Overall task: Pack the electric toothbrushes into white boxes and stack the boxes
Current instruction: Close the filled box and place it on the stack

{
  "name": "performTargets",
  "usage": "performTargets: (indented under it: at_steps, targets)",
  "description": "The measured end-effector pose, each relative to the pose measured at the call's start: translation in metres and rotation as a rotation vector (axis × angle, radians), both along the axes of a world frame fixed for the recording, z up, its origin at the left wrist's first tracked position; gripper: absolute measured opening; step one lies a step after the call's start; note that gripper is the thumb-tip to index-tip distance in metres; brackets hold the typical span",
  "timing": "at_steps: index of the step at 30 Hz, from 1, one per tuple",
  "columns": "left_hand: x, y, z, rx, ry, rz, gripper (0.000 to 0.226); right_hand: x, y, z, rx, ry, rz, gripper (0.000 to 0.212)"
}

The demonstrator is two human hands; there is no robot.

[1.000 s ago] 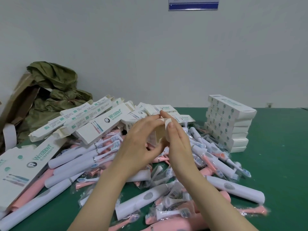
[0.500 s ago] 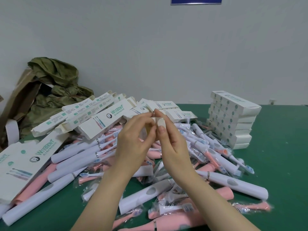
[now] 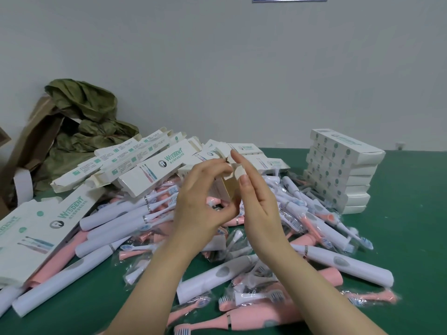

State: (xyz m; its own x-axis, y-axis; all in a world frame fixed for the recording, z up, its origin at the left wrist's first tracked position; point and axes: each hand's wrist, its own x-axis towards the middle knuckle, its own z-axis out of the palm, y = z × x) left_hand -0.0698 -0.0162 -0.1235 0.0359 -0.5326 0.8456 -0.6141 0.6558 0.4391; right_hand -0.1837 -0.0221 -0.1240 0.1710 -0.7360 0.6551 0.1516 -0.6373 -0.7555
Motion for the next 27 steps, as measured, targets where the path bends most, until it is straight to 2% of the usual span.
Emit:
performTargets:
  at_steps: [3,7,10,12,14,20,27]
  targets:
    - [-0.003,0.004,0.002,0.029,0.022,-0.048,0.056,0.003,0.0,-0.001,-0.023,0.032,-0.031,0.036]
    - [0.003,-0.003,-0.003,0.162,-0.061,-0.059,0.088,-0.003,-0.007,0.004,0.015,-0.008,-0.077,0.035]
    - [-0.003,-0.005,-0.004,0.076,0.01,0.055,0.076,-0.003,-0.006,0.004,-0.042,0.05,-0.094,0.037]
    - [-0.006,-0.002,-0.003,-0.044,0.037,0.069,0.061,0.001,-0.003,0.002,-0.085,0.11,-0.11,0.038]
    - [-0.008,0.0,-0.002,-0.105,0.069,0.065,0.056,0.005,-0.002,0.002,-0.128,0.179,-0.157,0.039]
    - [-0.013,0.003,-0.001,-0.147,0.053,0.104,0.05,0.003,0.0,0.0,-0.284,0.283,-0.386,0.038]
    - [-0.019,0.004,-0.001,-0.189,0.036,0.129,0.042,-0.001,0.002,0.008,-0.512,0.392,-0.656,0.048]
